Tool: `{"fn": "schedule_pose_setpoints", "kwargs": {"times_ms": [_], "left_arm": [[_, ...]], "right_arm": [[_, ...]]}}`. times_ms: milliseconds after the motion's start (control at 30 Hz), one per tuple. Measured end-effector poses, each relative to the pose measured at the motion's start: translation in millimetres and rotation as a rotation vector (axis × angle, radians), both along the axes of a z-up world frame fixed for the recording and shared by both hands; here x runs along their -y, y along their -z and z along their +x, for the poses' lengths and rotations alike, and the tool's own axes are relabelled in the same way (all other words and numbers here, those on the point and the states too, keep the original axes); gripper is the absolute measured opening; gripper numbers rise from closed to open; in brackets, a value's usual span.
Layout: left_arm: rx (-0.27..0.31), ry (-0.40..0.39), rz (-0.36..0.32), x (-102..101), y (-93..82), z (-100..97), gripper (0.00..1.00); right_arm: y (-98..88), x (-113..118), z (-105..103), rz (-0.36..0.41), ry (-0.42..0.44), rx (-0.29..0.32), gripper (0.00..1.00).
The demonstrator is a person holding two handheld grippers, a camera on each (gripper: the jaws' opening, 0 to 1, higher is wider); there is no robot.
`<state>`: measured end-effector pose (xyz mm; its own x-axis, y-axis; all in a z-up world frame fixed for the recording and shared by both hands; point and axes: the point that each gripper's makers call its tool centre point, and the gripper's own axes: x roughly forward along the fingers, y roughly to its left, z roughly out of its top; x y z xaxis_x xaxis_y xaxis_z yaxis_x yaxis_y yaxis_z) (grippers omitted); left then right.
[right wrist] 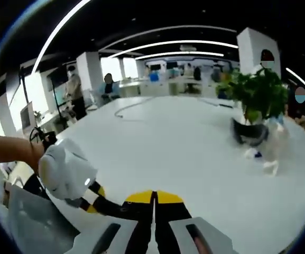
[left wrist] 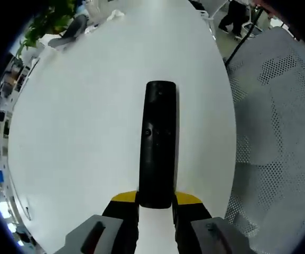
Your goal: Press the specified remote control buttons in sequence, fully releasing each button before pressing the next.
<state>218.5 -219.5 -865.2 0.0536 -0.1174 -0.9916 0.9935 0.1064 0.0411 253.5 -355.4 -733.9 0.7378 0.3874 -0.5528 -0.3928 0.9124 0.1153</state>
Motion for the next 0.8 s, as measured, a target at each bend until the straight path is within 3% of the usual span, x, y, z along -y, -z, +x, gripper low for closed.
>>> {"fn": "schedule_pose_setpoints", "kwargs": {"times_ms": [267, 567, 800], "left_arm": [[0.003, -0.023, -0.028, 0, 0.0, -12.2, 0.23], [0.005, -0.056, -0.066, 4, 1.9, -20.3, 0.23], [0.014, -0.062, -0.097, 6, 4.0, -28.5, 0.23]], "right_arm": [[-1.3, 0, 2, 0.007, -0.010, 0.000, 0.00], [14.5, -4, 3, 0.036, -0.010, -0.062, 0.00], [33.9, -9, 1, 0.062, -0.010, -0.150, 0.00]]}}
